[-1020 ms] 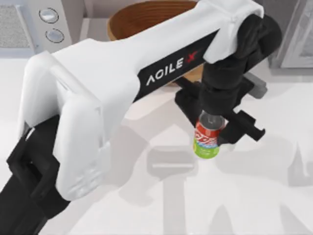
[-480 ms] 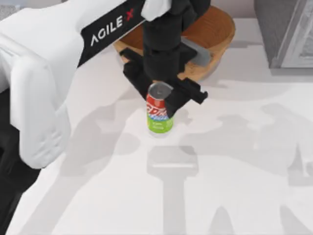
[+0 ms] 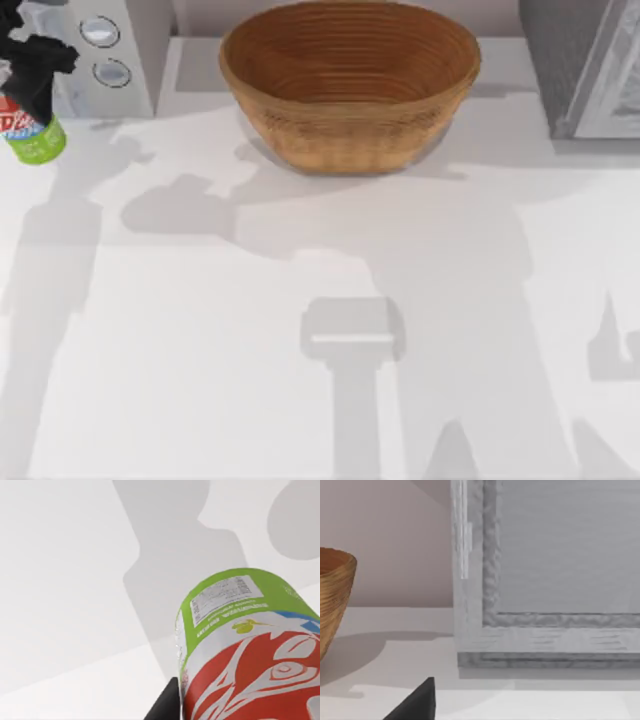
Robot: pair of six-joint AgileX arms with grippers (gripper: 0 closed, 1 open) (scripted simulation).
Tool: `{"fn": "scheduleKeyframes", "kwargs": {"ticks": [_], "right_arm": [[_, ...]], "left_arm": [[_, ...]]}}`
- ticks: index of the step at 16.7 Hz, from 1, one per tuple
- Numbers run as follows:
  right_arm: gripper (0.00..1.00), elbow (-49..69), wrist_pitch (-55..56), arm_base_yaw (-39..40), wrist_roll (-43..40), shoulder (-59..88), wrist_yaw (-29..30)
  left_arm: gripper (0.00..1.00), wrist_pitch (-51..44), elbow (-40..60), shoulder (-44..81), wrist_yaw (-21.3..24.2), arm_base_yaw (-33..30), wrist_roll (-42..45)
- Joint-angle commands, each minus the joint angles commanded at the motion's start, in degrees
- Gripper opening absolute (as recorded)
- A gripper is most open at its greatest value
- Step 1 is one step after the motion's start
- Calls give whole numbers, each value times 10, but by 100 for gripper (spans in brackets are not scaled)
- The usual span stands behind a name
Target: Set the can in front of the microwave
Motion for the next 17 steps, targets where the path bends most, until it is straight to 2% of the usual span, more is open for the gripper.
{"fn": "scheduleKeyframes", "kwargs": {"ticks": [3, 6, 8, 17], "right_arm": [[100, 0, 0, 0, 0, 0, 0], [100, 0, 0, 0, 0, 0, 0], [100, 0, 0, 0, 0, 0, 0], [100, 0, 0, 0, 0, 0, 0]], "left_arm": [[0, 29, -25, 6, -12, 120, 19], [0, 51, -50, 25, -34, 192, 21], [0, 60, -59, 35, -44, 211, 19], [0, 79, -79, 35, -45, 213, 18]]}}
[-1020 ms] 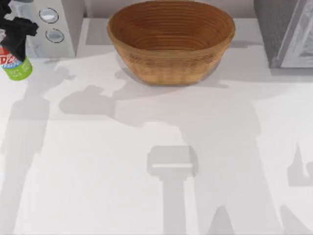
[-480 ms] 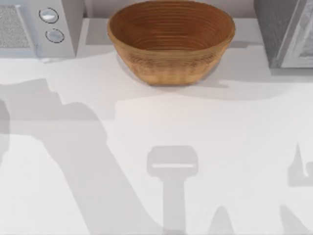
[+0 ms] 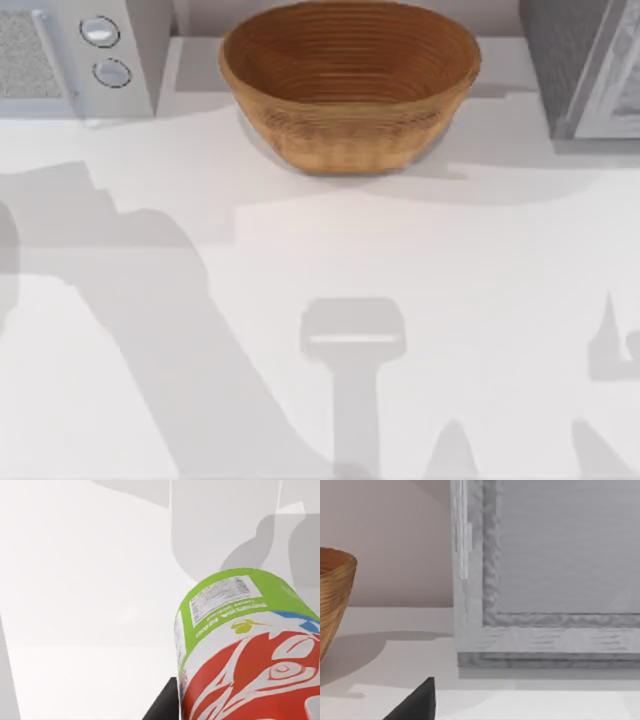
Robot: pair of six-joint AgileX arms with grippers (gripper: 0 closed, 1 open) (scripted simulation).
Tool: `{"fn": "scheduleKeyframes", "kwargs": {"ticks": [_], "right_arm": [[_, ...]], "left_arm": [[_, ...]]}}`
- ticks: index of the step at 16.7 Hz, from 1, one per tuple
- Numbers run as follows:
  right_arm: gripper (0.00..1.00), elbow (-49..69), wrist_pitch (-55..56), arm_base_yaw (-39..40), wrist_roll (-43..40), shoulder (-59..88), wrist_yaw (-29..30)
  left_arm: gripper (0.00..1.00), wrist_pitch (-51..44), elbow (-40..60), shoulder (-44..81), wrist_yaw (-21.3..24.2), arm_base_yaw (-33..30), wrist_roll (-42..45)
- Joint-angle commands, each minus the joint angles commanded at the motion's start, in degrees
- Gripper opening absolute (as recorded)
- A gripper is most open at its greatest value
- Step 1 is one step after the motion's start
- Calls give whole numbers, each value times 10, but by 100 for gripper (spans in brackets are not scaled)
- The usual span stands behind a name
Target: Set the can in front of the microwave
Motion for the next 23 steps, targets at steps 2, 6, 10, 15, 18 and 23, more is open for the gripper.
{"fn": "scheduleKeyframes", "kwargs": {"ticks": [2, 6, 10, 15, 18, 23], "right_arm": [[100, 0, 0, 0, 0, 0, 0], [100, 0, 0, 0, 0, 0, 0], [100, 0, 0, 0, 0, 0, 0], [100, 0, 0, 0, 0, 0, 0], [100, 0, 0, 0, 0, 0, 0], [100, 0, 0, 0, 0, 0, 0]], "left_arm": [[0, 0, 0, 0, 0, 0, 0], [30, 0, 0, 0, 0, 0, 0], [60, 0, 0, 0, 0, 0, 0], [98, 0, 0, 0, 0, 0, 0], [100, 0, 0, 0, 0, 0, 0], [100, 0, 0, 0, 0, 0, 0]]}}
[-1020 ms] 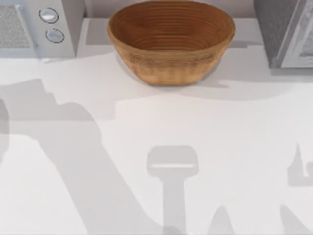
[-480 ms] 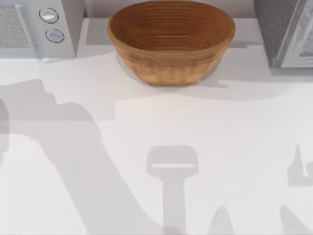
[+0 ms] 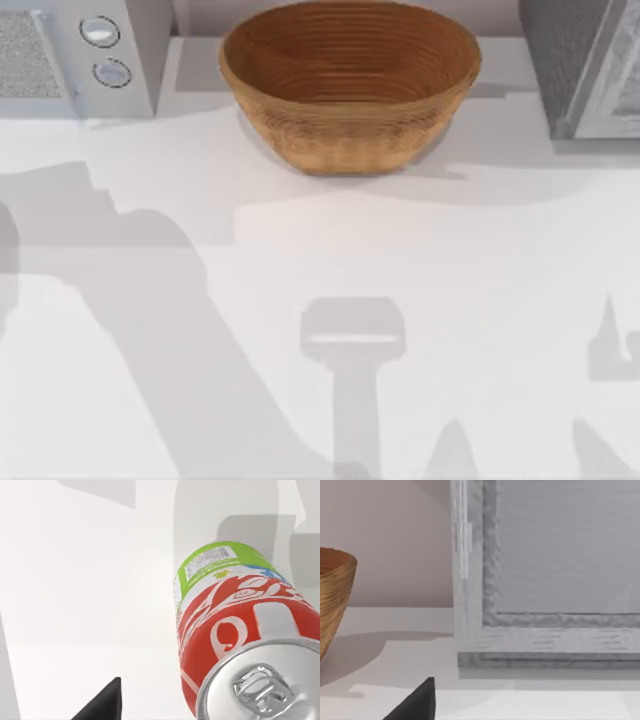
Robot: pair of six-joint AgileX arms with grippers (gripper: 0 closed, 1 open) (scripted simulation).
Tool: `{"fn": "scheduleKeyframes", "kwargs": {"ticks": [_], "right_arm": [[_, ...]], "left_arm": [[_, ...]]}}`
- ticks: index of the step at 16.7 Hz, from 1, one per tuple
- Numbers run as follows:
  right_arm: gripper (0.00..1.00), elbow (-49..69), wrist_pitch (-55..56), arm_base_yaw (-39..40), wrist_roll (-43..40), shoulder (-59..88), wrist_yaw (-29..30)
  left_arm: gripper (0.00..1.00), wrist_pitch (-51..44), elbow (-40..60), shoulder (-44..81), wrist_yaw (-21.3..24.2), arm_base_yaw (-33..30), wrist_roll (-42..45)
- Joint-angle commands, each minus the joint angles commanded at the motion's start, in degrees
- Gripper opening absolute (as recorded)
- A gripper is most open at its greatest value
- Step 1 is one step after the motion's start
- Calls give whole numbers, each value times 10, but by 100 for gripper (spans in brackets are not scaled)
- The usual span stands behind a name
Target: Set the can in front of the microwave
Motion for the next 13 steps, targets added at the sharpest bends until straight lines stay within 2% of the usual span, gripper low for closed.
{"fn": "scheduleKeyframes", "kwargs": {"ticks": [13], "right_arm": [[100, 0, 0, 0, 0, 0, 0]], "left_arm": [[100, -103, 120, 16, 0, -1, 0]]}}
